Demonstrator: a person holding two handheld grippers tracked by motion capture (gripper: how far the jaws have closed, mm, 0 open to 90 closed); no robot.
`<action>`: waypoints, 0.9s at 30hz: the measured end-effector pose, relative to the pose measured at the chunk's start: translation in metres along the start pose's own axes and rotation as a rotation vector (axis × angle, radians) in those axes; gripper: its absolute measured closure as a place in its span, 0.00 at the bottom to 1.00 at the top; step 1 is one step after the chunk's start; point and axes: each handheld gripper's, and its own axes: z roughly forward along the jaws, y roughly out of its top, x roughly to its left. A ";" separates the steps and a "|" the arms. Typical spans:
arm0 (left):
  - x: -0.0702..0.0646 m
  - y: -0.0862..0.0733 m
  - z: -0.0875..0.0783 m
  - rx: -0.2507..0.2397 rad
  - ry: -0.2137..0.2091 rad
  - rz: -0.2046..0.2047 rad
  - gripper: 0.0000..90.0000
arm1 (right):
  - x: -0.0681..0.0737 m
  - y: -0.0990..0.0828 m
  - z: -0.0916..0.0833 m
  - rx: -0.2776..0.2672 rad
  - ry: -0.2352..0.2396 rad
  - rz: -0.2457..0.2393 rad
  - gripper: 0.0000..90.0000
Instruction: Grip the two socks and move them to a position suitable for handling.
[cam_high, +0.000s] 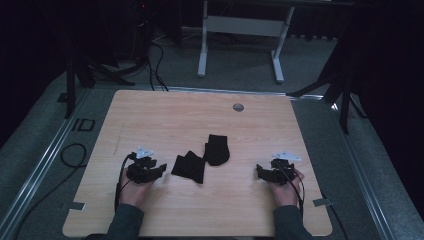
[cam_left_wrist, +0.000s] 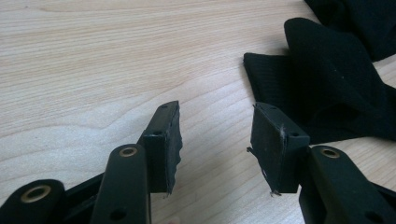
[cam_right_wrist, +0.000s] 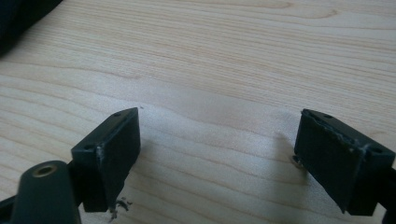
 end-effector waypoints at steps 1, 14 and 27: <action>0.000 0.000 0.000 0.000 0.000 0.000 0.59 | 0.000 0.000 0.000 0.000 0.000 0.000 0.16; -0.009 0.002 0.002 -0.007 -0.024 0.037 0.67 | 0.000 0.000 0.000 0.000 0.001 -0.001 0.16; -0.016 0.004 0.002 -0.023 -0.042 0.070 0.81 | 0.000 0.001 0.001 0.000 0.004 -0.005 0.16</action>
